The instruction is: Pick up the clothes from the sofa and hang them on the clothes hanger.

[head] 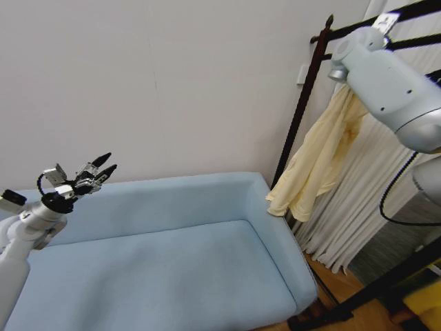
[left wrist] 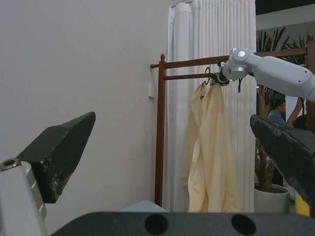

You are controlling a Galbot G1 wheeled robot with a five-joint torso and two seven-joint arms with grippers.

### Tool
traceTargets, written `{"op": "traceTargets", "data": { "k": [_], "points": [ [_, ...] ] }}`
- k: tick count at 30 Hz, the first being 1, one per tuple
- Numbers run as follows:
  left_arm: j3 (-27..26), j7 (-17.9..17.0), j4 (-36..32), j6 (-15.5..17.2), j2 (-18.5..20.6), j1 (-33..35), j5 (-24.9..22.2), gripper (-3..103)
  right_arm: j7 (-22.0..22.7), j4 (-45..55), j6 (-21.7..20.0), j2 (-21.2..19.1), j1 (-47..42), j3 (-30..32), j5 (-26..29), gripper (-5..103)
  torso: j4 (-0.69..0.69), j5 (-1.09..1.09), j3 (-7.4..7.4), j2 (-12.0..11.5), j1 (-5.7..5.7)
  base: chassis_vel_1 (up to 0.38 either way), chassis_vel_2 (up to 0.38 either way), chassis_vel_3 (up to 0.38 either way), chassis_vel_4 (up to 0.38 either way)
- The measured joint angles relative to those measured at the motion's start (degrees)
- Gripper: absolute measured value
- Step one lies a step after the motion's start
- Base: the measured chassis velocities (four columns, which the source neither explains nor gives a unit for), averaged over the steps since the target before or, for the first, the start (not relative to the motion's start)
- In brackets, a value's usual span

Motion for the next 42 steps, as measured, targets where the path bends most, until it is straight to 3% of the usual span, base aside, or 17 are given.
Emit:
{"op": "traceTargets", "data": {
  "k": [17, 20, 23, 25, 28, 31, 34, 37, 38, 40, 42],
  "points": [
    [0.23, 0.47, 0.11, -0.1, -1.17, 0.08, 0.74, 100, 3.92, 6.24, 0.38, -2.08, -3.86, 1.82, 0.78, 1, 0.0, 0.0, 0.0, 0.0, 0.0, 0.0, 0.0, 0.0, 0.0],
    [0.23, 0.51, 0.14, -0.1, -1.18, 0.08, 0.76, 100, 3.88, 7.33, -0.34, -2.72, -4.05, 1.62, 0.8, 5, 0.0, 0.01, 0.0, 0.0, 0.0, 0.0, 0.0, 0.0, 0.0],
    [0.19, 0.52, 0.17, -0.1, -1.22, 0.03, 0.76, 100, 3.48, 10.17, -1.23, -4.41, -4.35, 0.56, 0.62, 21, 0.0, 0.02, 0.0, 0.0, 0.0, 0.0, 0.0, 0.0, 0.0],
    [0.19, 0.54, 0.17, -0.1, -1.26, 0.03, 0.76, 100, 3.51, 10.69, -1.27, -4.67, -4.43, 0.43, 0.58, 21, 0.0, 0.02, 0.0, 0.0, 0.0, 0.0, 0.0, 0.0, 0.0],
    [0.19, 0.77, 0.23, -0.1, -1.57, 0.03, 0.92, 100, 4.59, 14.3, -1.29, -6.39, -5.2, 0.14, 0.62, 37, 0.0, 0.02, 0.0, 0.0, 0.0, 0.0, 0.0, 0.0, 0.0],
    [0.21, 1.05, 0.32, -0.1, -1.72, 0.03, 1.2, 100, 5.45, 16.59, -1.29, -7.44, -5.63, -0.01, 1.03, 43, 0.0, 0.01, 0.0, 0.0, 0.0, 0.0, 0.0, 0.0, 0.0],
    [0.34, 1.21, 0.33, -0.1, -2.09, 0.06, 1.45, 100, 7.6, 20.11, -1.15, -8.61, -6.18, -0.09, 1.63, 59, 0.0, 0.01, 0.0, 0.0, 0.0, 0.0, 0.0, 0.0, 0.0],
    [0.37, 1.18, 0.31, -0.1, -2.28, 0.09, 1.55, 100, 8.49, 22.18, -1.13, -9.37, -6.2, -0.24, 2.16, 65, 0.01, 0.0, 0.0, 0.0, 0.0, 0.0, 0.0, 0.0, 0.0],
    [0.37, 1.07, 0.25, -0.1, -2.42, 0.13, 1.6, 100, 9.19, 24.35, -1.14, -10.17, -6.2, -0.55, 2.58, 76, 0.01, 0.0, 0.0, 0.0, 0.0, 0.0, 0.0, 0.0, 0.0],
    [0.35, 0.78, 0.2, -0.1, -2.48, 0.19, 1.6, 100, 9.62, 25.94, -1.17, -10.82, -6.2, -0.78, 2.96, 76, 0.01, -0.01, 0.0, 0.0, 0.0, 0.0, 0.0, 0.0, 0.0],
    [0.26, 0.41, 0.18, -0.1, -2.52, 0.25, 1.6, 100, 10.12, 27.9, -1.26, -11.66, -6.2, -1.1, 3.46, 86, 0.01, 0.0, 0.0, 0.0, 0.0, 0.0, 0.0, 0.0, 0.0]
  ]
}}
